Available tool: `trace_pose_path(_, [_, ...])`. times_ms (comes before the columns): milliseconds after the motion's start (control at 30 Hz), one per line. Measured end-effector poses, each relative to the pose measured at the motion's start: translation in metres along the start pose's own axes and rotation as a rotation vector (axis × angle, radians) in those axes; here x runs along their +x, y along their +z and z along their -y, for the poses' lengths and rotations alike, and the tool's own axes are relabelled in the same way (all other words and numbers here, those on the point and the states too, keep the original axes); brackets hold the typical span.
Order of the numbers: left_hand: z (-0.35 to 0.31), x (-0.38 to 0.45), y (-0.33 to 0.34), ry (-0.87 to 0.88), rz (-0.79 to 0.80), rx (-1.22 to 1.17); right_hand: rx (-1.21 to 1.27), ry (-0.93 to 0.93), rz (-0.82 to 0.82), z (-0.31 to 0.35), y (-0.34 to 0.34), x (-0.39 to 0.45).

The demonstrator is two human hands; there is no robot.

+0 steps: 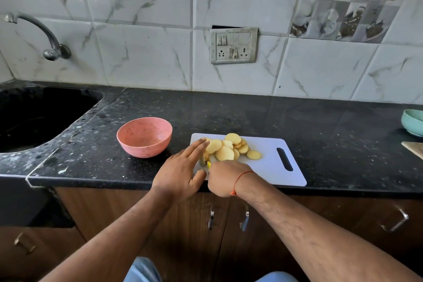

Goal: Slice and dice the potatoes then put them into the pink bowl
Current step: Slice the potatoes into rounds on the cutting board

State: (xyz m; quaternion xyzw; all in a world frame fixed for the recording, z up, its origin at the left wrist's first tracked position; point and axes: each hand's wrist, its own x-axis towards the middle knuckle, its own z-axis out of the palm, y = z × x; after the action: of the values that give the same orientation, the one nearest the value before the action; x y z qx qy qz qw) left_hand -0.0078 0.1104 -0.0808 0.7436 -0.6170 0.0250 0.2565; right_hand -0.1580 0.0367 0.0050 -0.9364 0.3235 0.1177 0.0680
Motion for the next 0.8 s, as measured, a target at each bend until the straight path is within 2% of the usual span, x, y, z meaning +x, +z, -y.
trace_pose_path(500, [-0.001, 0.001, 0.001, -0.017, -0.017, -0.006, 0.006, -0.001, 0.016, -0.012, 0.016, -0.025])
trace_pose_path(800, [-0.001, -0.001, -0.001, -0.019, 0.014, -0.004, 0.007, 0.021, 0.023, -0.002, 0.002, -0.006])
